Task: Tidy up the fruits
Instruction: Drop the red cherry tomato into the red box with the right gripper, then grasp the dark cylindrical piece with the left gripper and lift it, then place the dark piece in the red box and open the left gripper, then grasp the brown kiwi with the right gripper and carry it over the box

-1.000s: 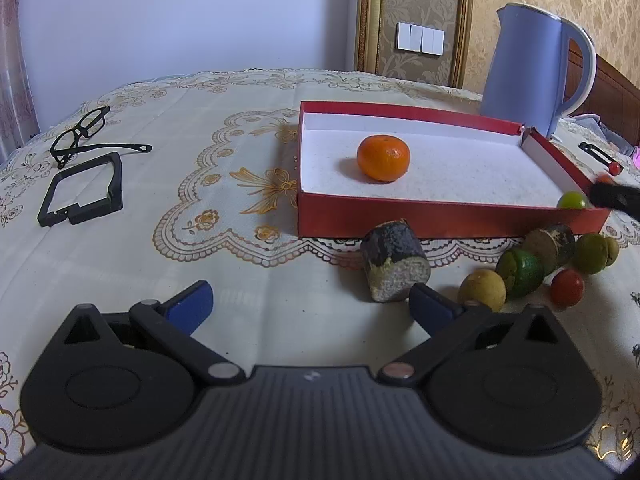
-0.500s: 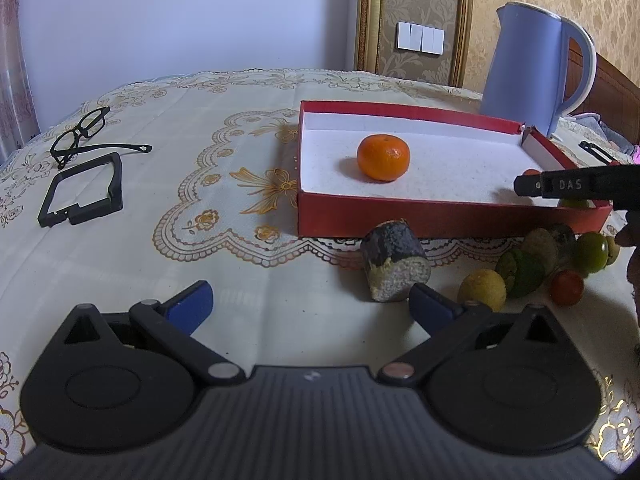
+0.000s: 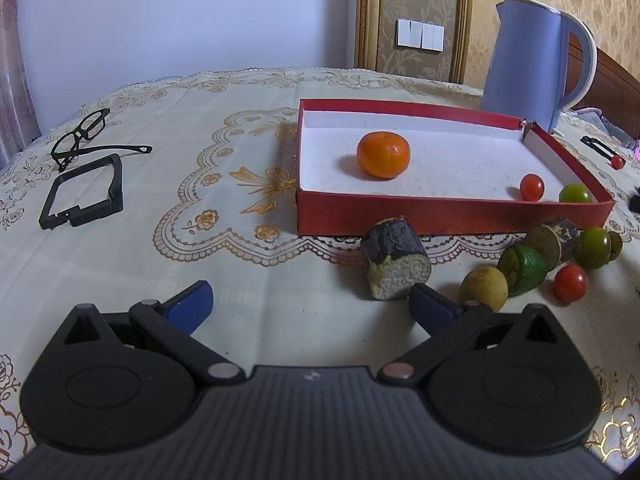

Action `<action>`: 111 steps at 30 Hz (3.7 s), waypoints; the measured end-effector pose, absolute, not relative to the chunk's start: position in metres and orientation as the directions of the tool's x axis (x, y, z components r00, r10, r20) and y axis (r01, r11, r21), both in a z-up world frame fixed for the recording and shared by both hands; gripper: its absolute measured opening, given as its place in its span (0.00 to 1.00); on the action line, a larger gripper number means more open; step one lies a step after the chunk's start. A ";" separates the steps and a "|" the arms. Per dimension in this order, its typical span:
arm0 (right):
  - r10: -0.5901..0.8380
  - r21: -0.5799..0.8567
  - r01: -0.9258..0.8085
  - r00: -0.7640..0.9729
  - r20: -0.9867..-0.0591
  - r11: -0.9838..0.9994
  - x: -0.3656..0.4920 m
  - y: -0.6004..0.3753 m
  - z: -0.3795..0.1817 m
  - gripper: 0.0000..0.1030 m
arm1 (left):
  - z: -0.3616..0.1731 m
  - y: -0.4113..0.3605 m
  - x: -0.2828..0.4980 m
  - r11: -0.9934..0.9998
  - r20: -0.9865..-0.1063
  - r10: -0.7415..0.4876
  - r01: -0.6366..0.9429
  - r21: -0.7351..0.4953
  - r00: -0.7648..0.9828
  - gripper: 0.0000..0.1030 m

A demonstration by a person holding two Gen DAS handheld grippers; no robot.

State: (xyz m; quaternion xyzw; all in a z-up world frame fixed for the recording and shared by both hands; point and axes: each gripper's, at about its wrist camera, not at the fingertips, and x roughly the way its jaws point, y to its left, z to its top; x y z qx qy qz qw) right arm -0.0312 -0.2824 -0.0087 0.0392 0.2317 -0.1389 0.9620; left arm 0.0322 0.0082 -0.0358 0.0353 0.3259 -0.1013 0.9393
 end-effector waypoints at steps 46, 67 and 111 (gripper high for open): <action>-0.351 0.033 0.459 0.721 -0.597 0.888 -0.036 -0.331 -0.042 0.75 | -0.018 -0.008 0.028 0.964 -0.558 -0.235 0.263 -0.031 0.796 0.27; -0.350 0.033 0.458 0.722 -0.597 0.888 -0.036 -0.331 -0.042 0.76 | -0.018 -0.035 0.107 0.976 -0.580 -0.159 0.216 0.030 0.799 0.29; -0.097 0.042 0.145 0.824 -0.559 0.989 -0.035 -0.271 -0.035 0.46 | -0.035 0.005 0.057 0.993 -0.614 -0.103 0.118 -0.017 0.782 0.98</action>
